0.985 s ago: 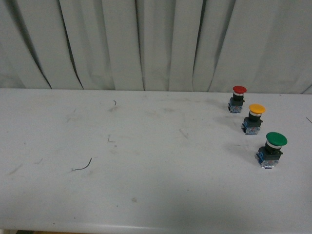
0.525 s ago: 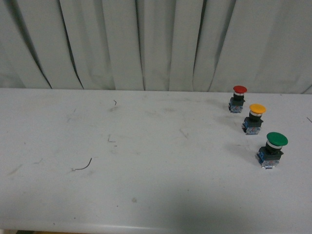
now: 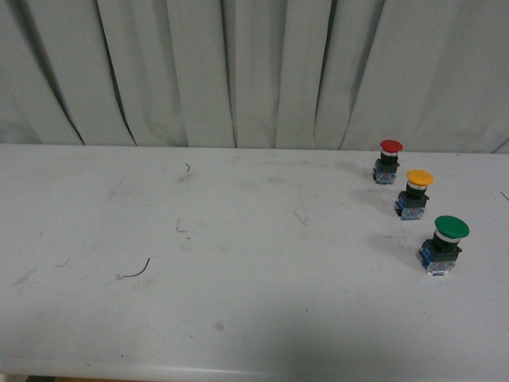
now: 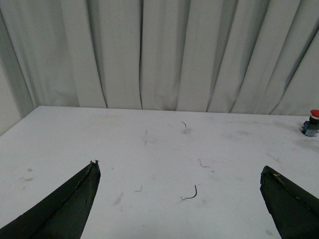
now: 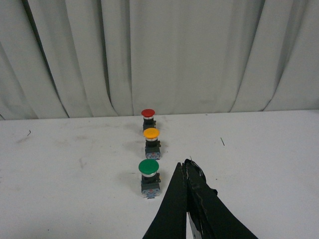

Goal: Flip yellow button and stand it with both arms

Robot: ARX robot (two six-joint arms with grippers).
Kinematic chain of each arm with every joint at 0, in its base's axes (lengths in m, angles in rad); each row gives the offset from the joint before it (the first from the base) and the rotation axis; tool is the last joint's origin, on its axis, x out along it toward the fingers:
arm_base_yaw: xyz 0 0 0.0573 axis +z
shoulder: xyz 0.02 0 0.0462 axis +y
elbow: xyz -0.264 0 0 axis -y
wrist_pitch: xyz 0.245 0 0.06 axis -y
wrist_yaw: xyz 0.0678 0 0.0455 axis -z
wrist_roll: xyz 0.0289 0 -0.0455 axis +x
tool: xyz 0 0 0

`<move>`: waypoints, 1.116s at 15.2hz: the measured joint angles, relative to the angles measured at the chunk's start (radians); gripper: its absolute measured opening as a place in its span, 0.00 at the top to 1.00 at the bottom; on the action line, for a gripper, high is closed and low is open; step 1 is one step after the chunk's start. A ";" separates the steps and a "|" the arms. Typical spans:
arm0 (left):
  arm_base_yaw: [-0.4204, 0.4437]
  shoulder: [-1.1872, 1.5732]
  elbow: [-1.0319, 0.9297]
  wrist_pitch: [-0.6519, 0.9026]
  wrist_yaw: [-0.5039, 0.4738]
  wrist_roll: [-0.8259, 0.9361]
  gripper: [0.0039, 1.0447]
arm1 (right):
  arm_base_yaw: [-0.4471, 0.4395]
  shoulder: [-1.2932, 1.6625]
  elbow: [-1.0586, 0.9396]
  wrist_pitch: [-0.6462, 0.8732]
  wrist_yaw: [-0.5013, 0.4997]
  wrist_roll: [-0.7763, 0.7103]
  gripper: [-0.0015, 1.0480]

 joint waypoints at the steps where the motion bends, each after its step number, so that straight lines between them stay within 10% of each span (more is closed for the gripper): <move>1: 0.000 0.000 0.000 0.000 0.000 0.000 0.06 | 0.000 -0.031 0.000 -0.029 0.000 0.000 0.98; 14: 0.000 0.000 0.000 0.000 0.000 0.000 0.06 | 0.000 -0.351 0.000 -0.357 -0.002 0.000 0.98; 17: 0.000 0.000 0.000 0.001 0.000 0.000 0.06 | 0.000 -0.351 0.000 -0.356 -0.002 -0.002 0.62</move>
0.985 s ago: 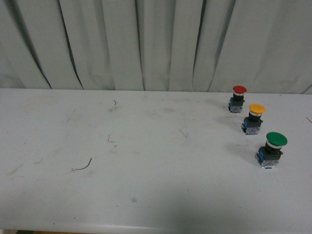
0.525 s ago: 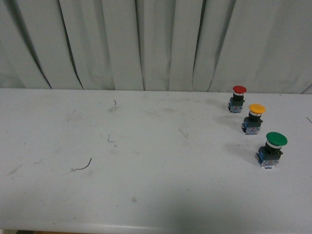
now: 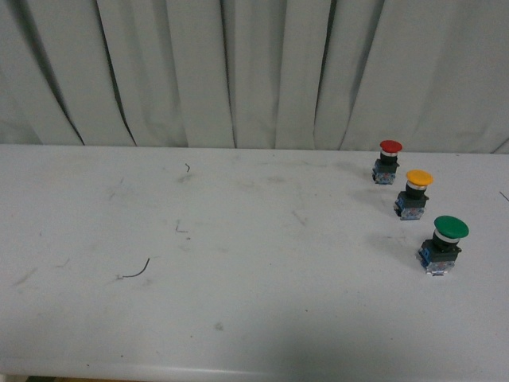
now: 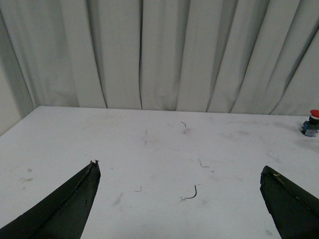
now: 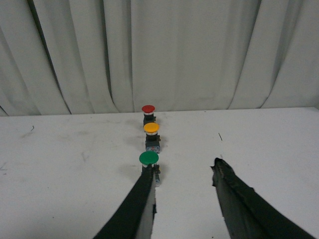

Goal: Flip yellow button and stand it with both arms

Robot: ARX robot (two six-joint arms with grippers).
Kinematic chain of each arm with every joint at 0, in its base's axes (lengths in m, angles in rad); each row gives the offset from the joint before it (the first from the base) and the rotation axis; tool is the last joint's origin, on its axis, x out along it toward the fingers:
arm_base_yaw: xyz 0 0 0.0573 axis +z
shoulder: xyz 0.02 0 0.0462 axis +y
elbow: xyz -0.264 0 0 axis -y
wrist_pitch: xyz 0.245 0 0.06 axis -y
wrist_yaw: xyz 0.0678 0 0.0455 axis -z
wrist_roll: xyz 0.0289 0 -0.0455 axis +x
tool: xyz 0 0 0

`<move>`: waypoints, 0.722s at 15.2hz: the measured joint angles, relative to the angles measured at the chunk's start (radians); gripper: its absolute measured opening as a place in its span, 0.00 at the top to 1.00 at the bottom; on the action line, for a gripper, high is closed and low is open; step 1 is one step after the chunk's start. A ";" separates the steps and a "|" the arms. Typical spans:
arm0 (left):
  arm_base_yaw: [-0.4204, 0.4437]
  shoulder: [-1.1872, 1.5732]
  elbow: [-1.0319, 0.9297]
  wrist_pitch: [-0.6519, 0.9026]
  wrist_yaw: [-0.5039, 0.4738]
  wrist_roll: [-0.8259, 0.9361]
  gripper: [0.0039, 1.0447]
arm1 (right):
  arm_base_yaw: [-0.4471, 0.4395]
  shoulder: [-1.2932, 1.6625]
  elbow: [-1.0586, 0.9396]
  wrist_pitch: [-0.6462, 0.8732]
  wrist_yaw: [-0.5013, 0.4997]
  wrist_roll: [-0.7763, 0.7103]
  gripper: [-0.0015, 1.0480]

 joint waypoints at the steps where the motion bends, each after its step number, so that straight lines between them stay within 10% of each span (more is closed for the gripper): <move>1: 0.000 0.000 0.000 0.000 0.000 0.000 0.06 | 0.000 0.000 0.000 0.000 0.000 0.000 0.49; 5: 0.000 0.000 0.000 0.000 0.000 0.000 0.06 | 0.000 0.000 0.000 0.000 0.000 0.000 0.05; 11: 0.000 0.000 0.000 0.000 0.000 0.000 0.06 | 0.000 0.000 0.000 0.000 0.000 0.000 0.06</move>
